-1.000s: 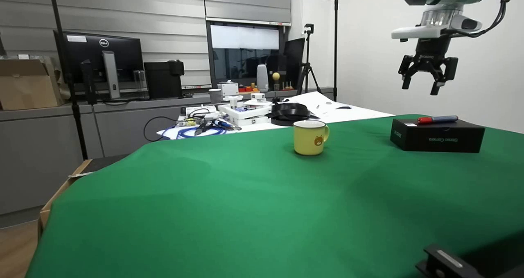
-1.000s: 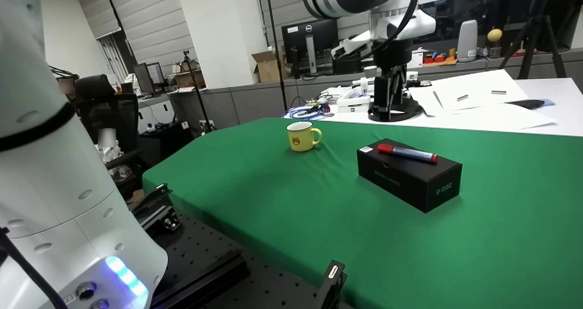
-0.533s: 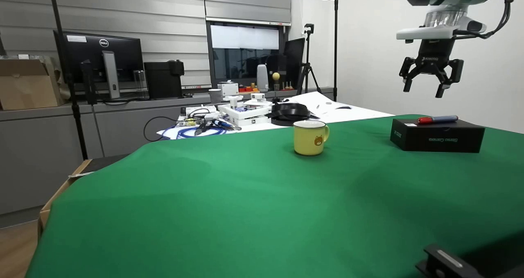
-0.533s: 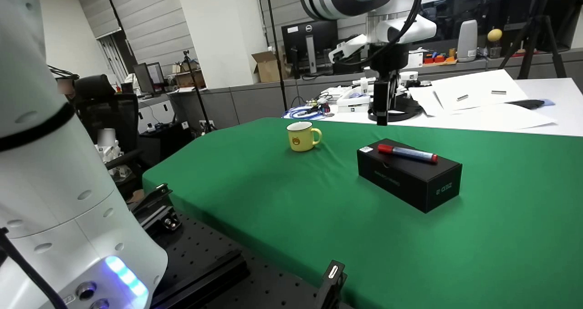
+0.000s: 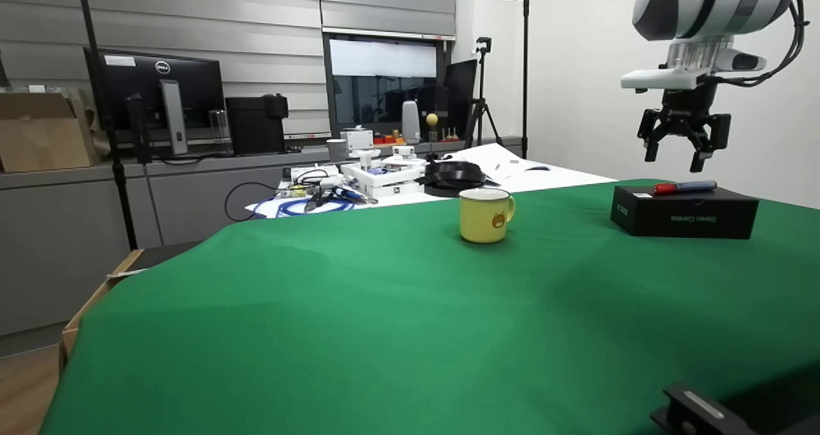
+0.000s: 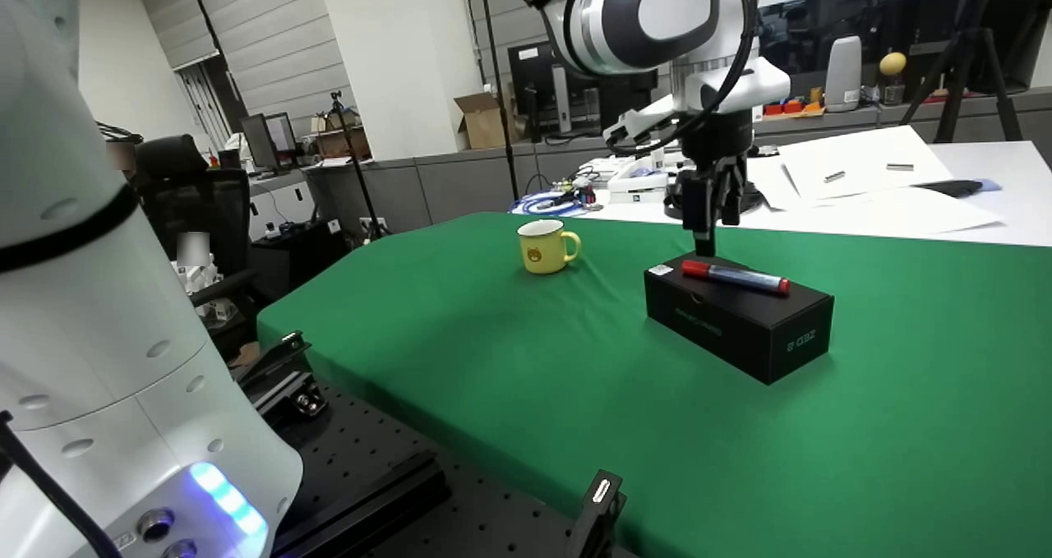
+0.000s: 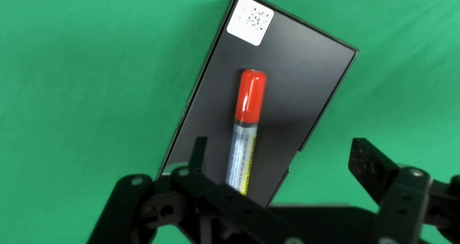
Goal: Take the marker on the box and put it in the cup
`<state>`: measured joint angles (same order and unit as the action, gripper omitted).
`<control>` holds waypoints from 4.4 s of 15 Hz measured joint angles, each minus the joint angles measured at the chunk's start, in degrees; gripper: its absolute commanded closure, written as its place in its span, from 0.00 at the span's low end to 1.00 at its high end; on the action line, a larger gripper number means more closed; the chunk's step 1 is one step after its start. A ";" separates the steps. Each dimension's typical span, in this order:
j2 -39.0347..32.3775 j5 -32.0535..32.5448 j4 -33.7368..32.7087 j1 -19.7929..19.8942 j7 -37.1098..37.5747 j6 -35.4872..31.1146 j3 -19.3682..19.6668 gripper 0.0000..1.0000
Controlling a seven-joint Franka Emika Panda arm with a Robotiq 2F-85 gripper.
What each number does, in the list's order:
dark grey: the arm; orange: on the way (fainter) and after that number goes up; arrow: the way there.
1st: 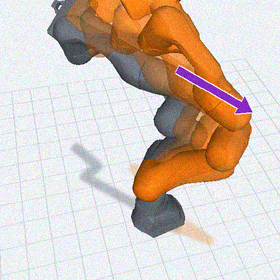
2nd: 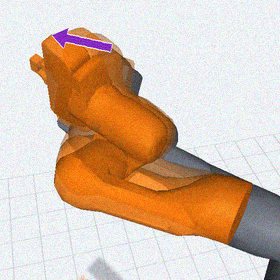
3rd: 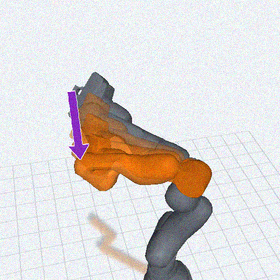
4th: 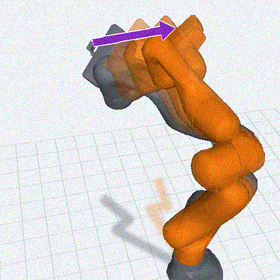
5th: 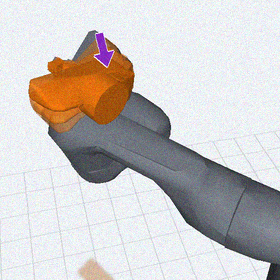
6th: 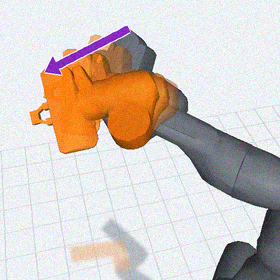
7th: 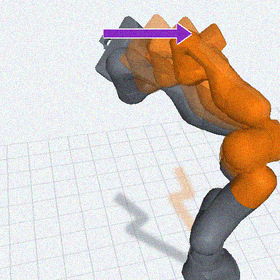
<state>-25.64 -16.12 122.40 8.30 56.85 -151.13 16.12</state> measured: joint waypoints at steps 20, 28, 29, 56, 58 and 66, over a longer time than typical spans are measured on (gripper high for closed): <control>-3.93 1.77 -3.32 -0.87 4.56 2.83 -1.27 0.95; 1.47 -8.60 -4.37 1.90 -13.46 10.66 -10.18 0.95; 1.69 -10.22 -4.65 1.90 -15.26 12.59 -11.02 0.95; -1.85 -22.12 -15.68 -1.88 -25.20 39.87 -14.16 0.95; -1.97 -22.11 -15.65 -2.03 -25.33 39.83 -14.03 0.95; -5.22 -24.46 -20.47 -2.42 -25.34 44.22 -14.17 0.95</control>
<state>-30.86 -40.59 101.93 5.87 31.51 -106.91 1.94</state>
